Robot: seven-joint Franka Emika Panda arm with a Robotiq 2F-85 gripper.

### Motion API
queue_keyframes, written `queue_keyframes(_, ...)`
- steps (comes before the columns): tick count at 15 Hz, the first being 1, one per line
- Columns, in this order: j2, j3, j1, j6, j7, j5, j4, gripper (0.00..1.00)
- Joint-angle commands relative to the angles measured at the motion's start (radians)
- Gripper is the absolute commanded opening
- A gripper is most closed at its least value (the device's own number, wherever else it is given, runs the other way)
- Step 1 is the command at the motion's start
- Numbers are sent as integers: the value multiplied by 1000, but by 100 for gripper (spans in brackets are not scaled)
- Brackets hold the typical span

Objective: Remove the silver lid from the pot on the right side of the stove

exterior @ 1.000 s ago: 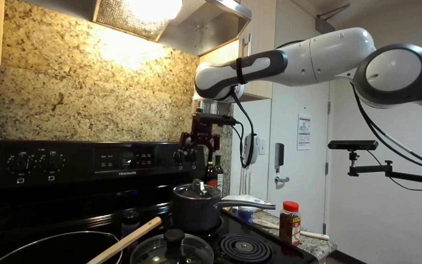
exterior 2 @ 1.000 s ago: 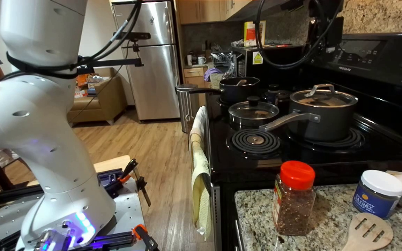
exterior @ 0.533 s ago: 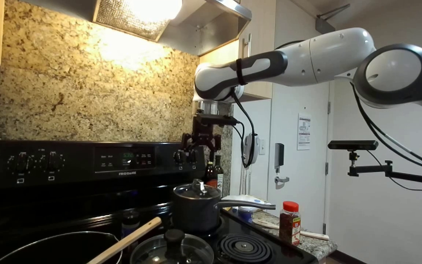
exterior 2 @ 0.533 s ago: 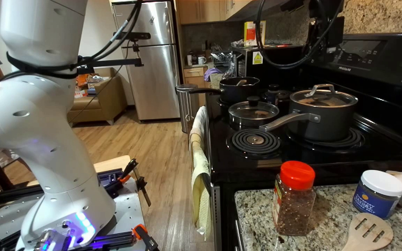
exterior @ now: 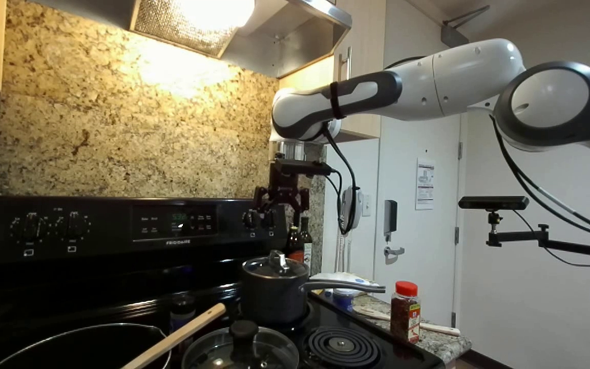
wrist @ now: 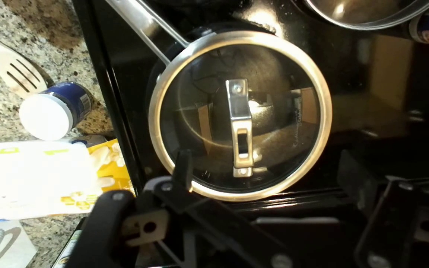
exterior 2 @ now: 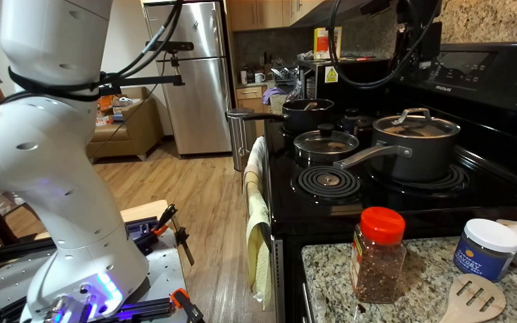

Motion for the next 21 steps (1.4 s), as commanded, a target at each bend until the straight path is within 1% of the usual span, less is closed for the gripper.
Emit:
queue_keyframes(1, 0, 0, 0, 0, 0, 0, 0, 100)
queue_keyframes(9, 51, 3, -18, 57, -18, 17, -4, 100)
queue_keyframes(18, 127, 2, -46, 71, -34, 47, 14, 100)
queue_keyframes(19, 131, 5, -52, 73, -41, 56, 19, 75)
queue_keyframes(20, 134, 7, -55, 73, -46, 62, 21, 74)
queue_keyframes(21, 136, 8, -57, 69, -55, 65, 24, 68)
